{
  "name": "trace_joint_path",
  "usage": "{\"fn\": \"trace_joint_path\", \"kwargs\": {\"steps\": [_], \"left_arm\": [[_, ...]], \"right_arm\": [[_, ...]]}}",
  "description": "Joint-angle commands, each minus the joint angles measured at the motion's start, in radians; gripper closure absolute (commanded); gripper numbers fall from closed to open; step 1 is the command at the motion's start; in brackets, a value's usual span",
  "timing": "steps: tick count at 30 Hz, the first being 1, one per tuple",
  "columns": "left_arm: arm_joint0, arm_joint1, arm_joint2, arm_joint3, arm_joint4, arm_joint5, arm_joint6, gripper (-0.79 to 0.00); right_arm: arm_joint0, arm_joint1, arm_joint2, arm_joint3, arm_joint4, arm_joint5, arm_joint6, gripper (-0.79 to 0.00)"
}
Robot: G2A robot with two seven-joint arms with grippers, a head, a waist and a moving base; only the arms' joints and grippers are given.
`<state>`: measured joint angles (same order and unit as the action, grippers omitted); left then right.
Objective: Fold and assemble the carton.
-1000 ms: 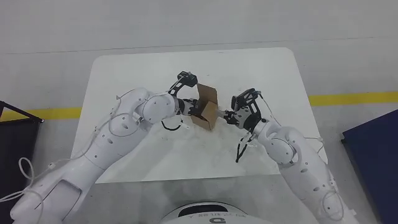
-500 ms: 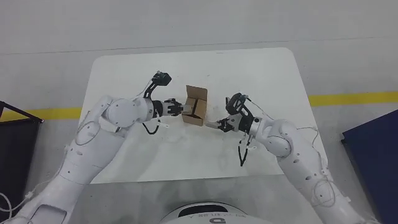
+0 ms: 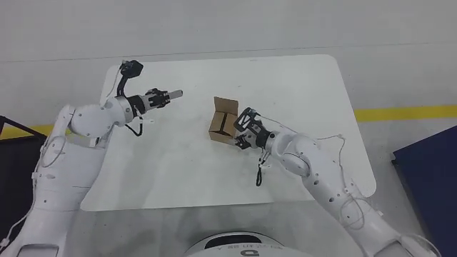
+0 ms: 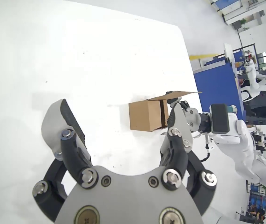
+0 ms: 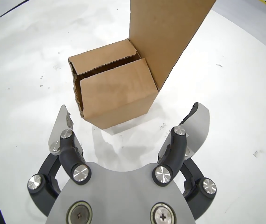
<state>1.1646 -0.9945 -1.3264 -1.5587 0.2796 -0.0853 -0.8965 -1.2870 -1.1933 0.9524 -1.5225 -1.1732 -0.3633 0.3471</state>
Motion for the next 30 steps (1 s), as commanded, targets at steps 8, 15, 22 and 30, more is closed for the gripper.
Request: {"fn": "trace_joint_path", "kwargs": {"steps": [8, 15, 22, 30], "left_arm": [[-0.262, -0.081, 0.327, 0.235, 0.009, -0.090, 0.013, -0.785], [-0.374, -0.149, 0.483, 0.405, -0.061, -0.190, 0.026, -0.785], [-0.375, -0.149, 0.504, 0.424, -0.005, -0.306, -0.007, -0.785], [-0.322, -0.126, 0.483, 0.370, 0.081, -0.372, -0.031, -0.785]], "right_arm": [[-0.016, -0.002, -0.004, -0.007, -0.017, 0.017, -0.010, -0.736], [-0.039, 0.003, 0.016, -0.024, -0.019, 0.013, -0.015, -0.708], [-0.056, 0.011, 0.055, -0.030, -0.015, 0.009, -0.017, -0.702], [-0.075, 0.020, 0.101, -0.043, -0.008, 0.013, -0.007, -0.745]]}}
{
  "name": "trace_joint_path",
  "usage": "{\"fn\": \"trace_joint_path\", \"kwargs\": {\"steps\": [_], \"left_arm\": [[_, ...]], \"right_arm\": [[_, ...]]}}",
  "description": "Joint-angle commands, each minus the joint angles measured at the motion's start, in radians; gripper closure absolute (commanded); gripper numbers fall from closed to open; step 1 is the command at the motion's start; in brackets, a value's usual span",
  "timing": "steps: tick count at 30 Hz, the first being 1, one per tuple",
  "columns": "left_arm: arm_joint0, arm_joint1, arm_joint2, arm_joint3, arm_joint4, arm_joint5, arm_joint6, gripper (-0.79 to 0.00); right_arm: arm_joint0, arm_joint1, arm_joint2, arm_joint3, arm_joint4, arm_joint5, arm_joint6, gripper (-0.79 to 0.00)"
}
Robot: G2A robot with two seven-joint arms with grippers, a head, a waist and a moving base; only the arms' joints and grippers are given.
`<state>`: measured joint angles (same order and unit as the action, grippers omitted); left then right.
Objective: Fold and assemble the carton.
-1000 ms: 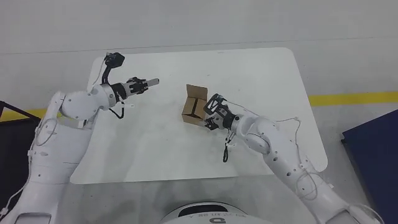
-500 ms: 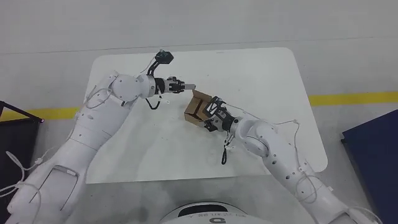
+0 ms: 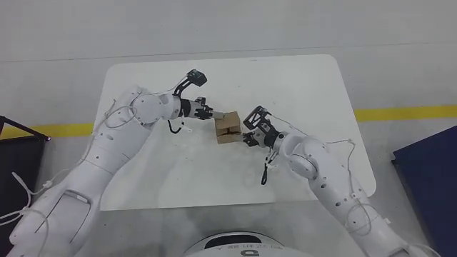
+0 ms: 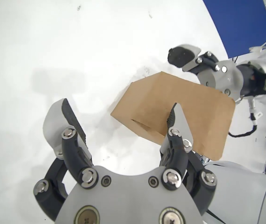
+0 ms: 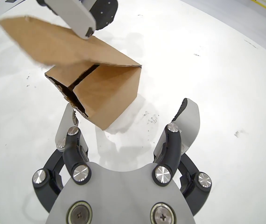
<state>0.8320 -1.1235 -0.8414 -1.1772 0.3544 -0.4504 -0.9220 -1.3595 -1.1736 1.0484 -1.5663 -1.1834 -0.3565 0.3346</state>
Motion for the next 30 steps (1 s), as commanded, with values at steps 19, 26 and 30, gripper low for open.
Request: {"fn": "trace_joint_path", "kwargs": {"steps": [19, 26, 30], "left_arm": [[0.054, 0.004, 0.023, -0.081, 0.110, 0.033, 0.018, -0.785], [0.052, 0.000, 0.029, -0.077, 0.110, 0.028, 0.014, -0.785], [0.057, 0.001, 0.027, -0.079, 0.108, 0.024, 0.011, -0.785]], "right_arm": [[-0.163, 0.040, 0.134, -0.197, -0.043, -0.073, 0.020, -0.757], [-0.122, 0.032, 0.096, -0.194, -0.075, -0.005, 0.070, -0.727], [-0.075, 0.018, 0.043, -0.177, -0.113, 0.081, 0.126, -0.699]]}}
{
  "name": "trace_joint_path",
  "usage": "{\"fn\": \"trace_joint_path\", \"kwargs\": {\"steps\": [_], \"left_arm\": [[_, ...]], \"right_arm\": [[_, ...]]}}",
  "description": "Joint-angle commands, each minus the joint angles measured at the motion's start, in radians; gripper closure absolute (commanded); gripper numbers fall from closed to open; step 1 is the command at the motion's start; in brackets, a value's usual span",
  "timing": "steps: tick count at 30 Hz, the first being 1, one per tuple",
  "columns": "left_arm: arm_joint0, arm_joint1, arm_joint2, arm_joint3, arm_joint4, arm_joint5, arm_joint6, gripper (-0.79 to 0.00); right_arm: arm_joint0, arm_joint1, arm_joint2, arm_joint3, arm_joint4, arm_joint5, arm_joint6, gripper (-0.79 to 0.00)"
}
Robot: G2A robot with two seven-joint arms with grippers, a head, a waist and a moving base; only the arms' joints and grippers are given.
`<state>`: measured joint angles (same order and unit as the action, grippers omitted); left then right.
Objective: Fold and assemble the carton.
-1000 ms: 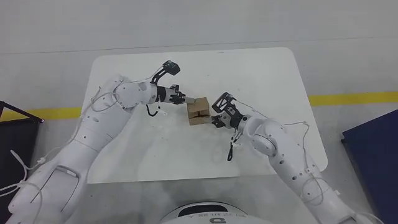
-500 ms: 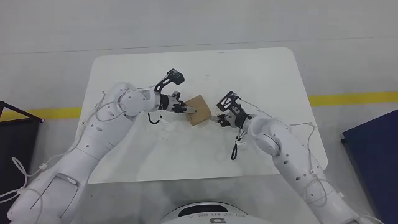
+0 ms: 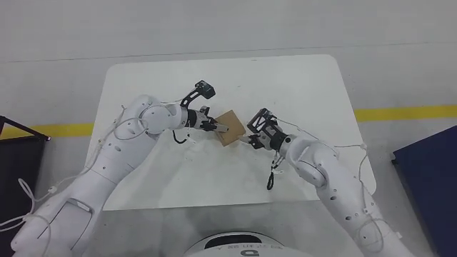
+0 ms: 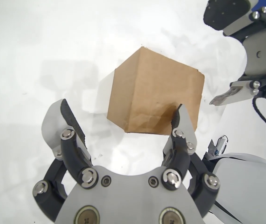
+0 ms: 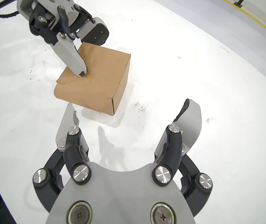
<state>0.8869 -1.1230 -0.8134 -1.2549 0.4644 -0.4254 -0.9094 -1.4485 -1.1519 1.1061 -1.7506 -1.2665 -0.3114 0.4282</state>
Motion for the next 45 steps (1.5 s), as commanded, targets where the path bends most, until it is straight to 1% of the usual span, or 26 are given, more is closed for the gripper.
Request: {"fn": "trace_joint_path", "kwargs": {"steps": [1, 2, 6, 8, 11, 16, 18, 21, 25, 28, 33, 34, 36, 37, 40, 42, 45], "left_arm": [[0.004, 0.000, -0.001, 0.000, -0.009, -0.001, -0.004, -0.785], [0.005, 0.000, -0.002, 0.001, -0.020, -0.003, -0.007, -0.785], [0.004, -0.001, 0.001, 0.000, -0.017, -0.004, -0.020, -0.785], [0.004, -0.001, 0.000, 0.001, -0.021, -0.005, -0.020, -0.785], [0.004, -0.002, 0.000, 0.003, -0.021, -0.005, -0.019, -0.785], [0.003, -0.003, -0.001, 0.004, -0.025, -0.005, -0.019, -0.785], [0.004, -0.003, -0.004, 0.004, -0.034, -0.009, -0.015, -0.785], [0.010, 0.000, -0.024, 0.000, -0.067, -0.026, 0.008, -0.785], [0.038, 0.017, -0.092, -0.017, -0.122, -0.052, 0.046, -0.785], [0.076, 0.038, -0.164, -0.048, -0.139, -0.064, 0.070, -0.785], [0.175, 0.076, -0.298, -0.114, -0.163, -0.065, 0.096, -0.785], [0.196, 0.083, -0.321, -0.126, -0.165, -0.060, 0.094, -0.785], [0.234, 0.094, -0.351, -0.148, -0.163, -0.056, 0.081, -0.785], [0.248, 0.098, -0.359, -0.155, -0.149, -0.052, 0.071, -0.785], [0.271, 0.102, -0.359, -0.167, -0.109, -0.041, 0.071, -0.785], [0.275, 0.101, -0.350, -0.168, -0.110, -0.037, 0.080, -0.785], [0.273, 0.095, -0.326, -0.164, -0.122, -0.042, 0.089, -0.785]], "right_arm": [[0.025, -0.007, -0.031, 0.011, -0.034, 0.053, 0.046, -0.693], [0.036, -0.011, -0.042, 0.022, -0.044, 0.075, 0.061, -0.690], [0.070, -0.022, -0.076, 0.054, -0.049, 0.109, 0.080, -0.662], [0.081, -0.026, -0.092, 0.063, -0.049, 0.109, 0.082, -0.659], [0.095, -0.032, -0.111, 0.074, -0.049, 0.105, 0.081, -0.677], [0.102, -0.037, -0.106, 0.086, -0.037, 0.132, 0.069, -0.671], [0.104, -0.037, -0.109, 0.084, -0.041, 0.124, 0.080, -0.665], [0.107, -0.038, -0.106, 0.079, -0.030, 0.109, 0.081, -0.662], [0.082, -0.033, -0.076, 0.032, -0.023, 0.108, 0.064, -0.643], [0.055, -0.027, -0.058, -0.016, -0.024, 0.084, 0.058, -0.625], [0.027, -0.016, -0.037, -0.083, -0.026, -0.018, 0.044, -0.539], [0.022, -0.013, -0.035, -0.100, -0.043, -0.038, 0.049, -0.508], [0.012, -0.007, -0.033, -0.135, -0.072, -0.080, 0.066, -0.474], [0.011, -0.004, -0.036, -0.153, -0.087, -0.115, 0.083, -0.443], [0.011, 0.000, -0.048, -0.198, -0.123, -0.155, 0.143, -0.449], [0.017, -0.001, -0.061, -0.214, -0.131, -0.165, 0.173, -0.462], [0.040, -0.005, -0.083, -0.210, -0.132, -0.162, 0.209, -0.453]]}}
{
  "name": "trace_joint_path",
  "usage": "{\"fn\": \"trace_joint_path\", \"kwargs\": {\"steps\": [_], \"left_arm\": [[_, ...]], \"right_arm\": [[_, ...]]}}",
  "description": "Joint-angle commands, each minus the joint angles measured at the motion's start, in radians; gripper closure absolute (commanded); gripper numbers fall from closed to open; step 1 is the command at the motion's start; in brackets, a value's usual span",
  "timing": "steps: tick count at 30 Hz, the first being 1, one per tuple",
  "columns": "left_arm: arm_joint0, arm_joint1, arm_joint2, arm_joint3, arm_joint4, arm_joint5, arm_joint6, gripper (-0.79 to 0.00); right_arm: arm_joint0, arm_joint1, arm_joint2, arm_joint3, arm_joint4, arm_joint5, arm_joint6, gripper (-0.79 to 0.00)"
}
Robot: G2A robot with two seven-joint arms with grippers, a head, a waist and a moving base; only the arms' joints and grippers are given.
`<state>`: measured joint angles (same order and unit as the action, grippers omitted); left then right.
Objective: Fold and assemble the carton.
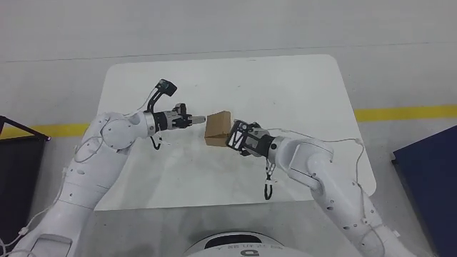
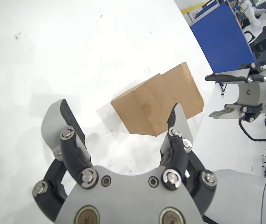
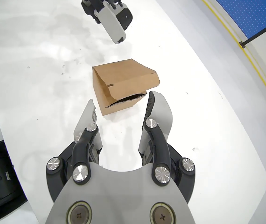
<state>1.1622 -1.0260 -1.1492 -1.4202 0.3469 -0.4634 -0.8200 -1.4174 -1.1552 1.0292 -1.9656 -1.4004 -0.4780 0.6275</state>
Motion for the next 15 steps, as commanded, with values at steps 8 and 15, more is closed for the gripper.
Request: {"fn": "trace_joint_path", "kwargs": {"steps": [8, 15], "left_arm": [[-0.023, -0.015, 0.062, 0.030, -0.044, -0.030, 0.016, -0.785], [-0.027, -0.029, 0.095, 0.057, -0.169, -0.051, 0.030, -0.785]], "right_arm": [[0.084, -0.016, -0.048, 0.080, 0.045, 0.021, 0.040, -0.428], [0.133, -0.028, -0.091, 0.128, 0.068, 0.011, 0.057, -0.413]]}}
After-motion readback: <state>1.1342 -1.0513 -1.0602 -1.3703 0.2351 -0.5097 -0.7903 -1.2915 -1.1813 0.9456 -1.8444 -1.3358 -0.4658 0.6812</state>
